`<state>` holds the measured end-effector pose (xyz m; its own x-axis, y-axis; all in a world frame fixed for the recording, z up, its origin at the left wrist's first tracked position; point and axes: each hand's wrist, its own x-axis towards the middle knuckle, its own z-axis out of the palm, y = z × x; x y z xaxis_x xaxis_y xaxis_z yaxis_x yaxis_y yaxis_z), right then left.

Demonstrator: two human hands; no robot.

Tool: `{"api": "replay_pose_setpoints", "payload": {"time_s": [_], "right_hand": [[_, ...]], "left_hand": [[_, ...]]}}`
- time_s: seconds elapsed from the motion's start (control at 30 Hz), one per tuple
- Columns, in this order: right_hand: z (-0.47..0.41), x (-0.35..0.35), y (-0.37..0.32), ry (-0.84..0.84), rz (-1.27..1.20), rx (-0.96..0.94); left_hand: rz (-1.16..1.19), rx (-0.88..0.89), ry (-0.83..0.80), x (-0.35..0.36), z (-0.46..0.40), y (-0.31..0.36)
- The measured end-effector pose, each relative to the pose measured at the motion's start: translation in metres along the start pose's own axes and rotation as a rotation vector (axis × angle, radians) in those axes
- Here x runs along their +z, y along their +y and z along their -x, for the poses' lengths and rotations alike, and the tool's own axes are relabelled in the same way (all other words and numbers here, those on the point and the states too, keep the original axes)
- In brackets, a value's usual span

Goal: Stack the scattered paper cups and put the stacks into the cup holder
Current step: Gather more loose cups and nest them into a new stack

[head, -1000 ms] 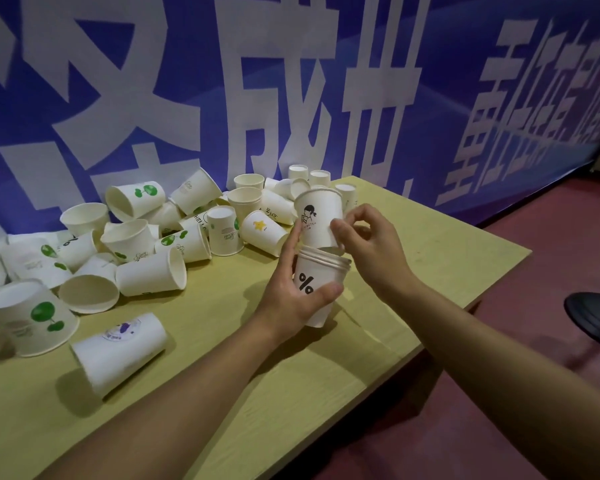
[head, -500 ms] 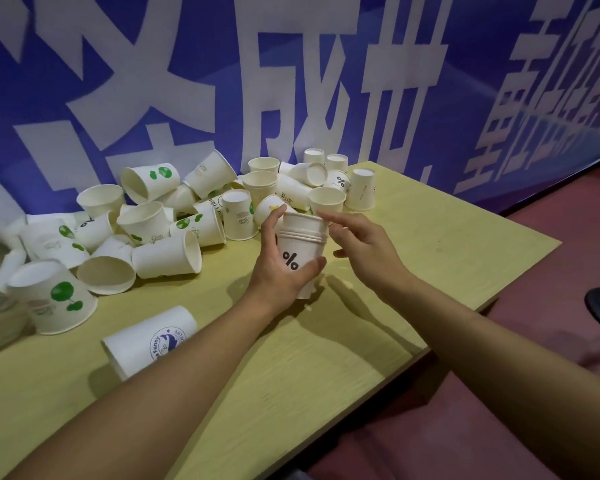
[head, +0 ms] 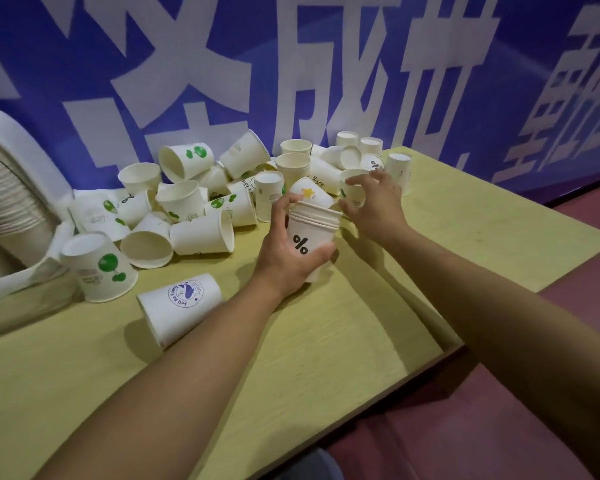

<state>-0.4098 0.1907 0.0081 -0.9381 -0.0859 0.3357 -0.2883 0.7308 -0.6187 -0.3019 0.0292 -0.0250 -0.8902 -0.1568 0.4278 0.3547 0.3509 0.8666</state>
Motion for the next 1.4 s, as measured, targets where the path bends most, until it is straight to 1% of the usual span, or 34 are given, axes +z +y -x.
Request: {"api": "replay_pose_setpoints", "payload": {"time_s": [0.23,0.5,0.63,0.77,0.83,0.9,1.03,1.17,1.27,1.3,1.33,1.4], "right_hand": [[-0.001,0.005,0.005,0.097,-0.033,0.003],[-0.007,-0.001,0.003,0.136,-0.032,0.0],[-0.003,-0.009,-0.004,0.193,-0.176,0.02],[0.008,-0.028,-0.02,0.244,-0.39,-0.043],[0.018,-0.039,-0.033,0.214,-0.522,-0.072],[0.029,-0.045,-0.045,0.156,-0.589,-0.109],[0.046,-0.04,-0.055,-0.002,-0.558,-0.172],[0.062,-0.024,-0.047,-0.176,-0.531,-0.175],[0.067,-0.015,-0.036,-0.302,-0.593,-0.164],[0.063,-0.015,-0.033,-0.312,-0.64,-0.148],[0.057,-0.016,-0.029,-0.277,-0.681,-0.12],[0.036,-0.018,-0.021,-0.126,-0.712,-0.034]], "left_hand": [[-0.018,-0.03,0.023,0.001,0.001,0.003],[0.051,-0.035,0.015,0.0,0.002,0.003],[0.076,-0.013,-0.029,-0.002,0.002,0.002],[0.094,0.005,-0.081,-0.002,0.005,0.005],[0.075,0.007,-0.088,-0.001,0.007,0.005],[0.057,0.014,-0.093,0.0,0.007,0.006],[0.031,0.022,-0.076,0.0,0.009,0.006],[0.028,0.049,-0.037,0.001,0.009,0.003],[-0.002,0.055,-0.056,0.002,0.009,0.003],[-0.011,0.05,-0.049,0.002,0.009,0.003],[-0.013,0.046,-0.036,0.003,0.008,0.002],[0.012,0.022,-0.014,0.003,0.006,0.001]]}}
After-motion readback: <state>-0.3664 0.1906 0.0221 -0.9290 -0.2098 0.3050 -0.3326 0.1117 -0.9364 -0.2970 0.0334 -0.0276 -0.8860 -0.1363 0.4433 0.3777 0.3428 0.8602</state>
